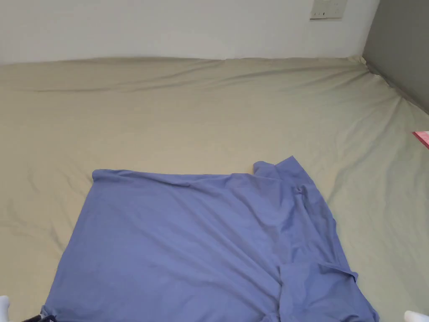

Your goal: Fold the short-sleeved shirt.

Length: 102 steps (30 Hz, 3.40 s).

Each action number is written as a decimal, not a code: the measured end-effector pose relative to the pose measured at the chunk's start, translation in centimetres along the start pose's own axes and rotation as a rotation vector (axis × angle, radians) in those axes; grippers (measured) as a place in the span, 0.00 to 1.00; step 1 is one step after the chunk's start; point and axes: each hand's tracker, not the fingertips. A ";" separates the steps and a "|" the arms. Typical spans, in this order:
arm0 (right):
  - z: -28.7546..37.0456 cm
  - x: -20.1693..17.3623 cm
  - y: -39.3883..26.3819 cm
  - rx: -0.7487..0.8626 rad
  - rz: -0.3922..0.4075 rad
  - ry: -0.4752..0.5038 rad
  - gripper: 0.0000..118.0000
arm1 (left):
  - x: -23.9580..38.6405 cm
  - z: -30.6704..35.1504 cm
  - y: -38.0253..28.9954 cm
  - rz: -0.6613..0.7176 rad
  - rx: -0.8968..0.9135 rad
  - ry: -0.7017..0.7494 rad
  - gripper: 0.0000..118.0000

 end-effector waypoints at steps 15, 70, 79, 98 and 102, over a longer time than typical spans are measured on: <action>-0.8 0.4 9.6 0.073 -0.063 0.131 0.07 | 2.2 -1.8 8.0 -0.014 0.015 -0.067 0.08; 5.9 -11.3 8.8 0.430 0.551 -0.105 0.77 | 4.2 -9.4 7.7 -0.409 0.119 0.189 0.94; 5.8 -7.5 8.1 0.272 0.501 -0.168 0.77 | 3.2 -12.4 6.6 -0.279 0.010 0.107 0.78; -15.8 -2.7 12.9 -0.251 0.367 -0.327 0.46 | 5.4 -11.3 7.3 -0.264 0.008 0.138 0.06; -15.4 -5.3 12.2 -0.123 0.508 -0.363 0.07 | 5.7 -12.0 7.5 -0.275 0.011 0.159 0.06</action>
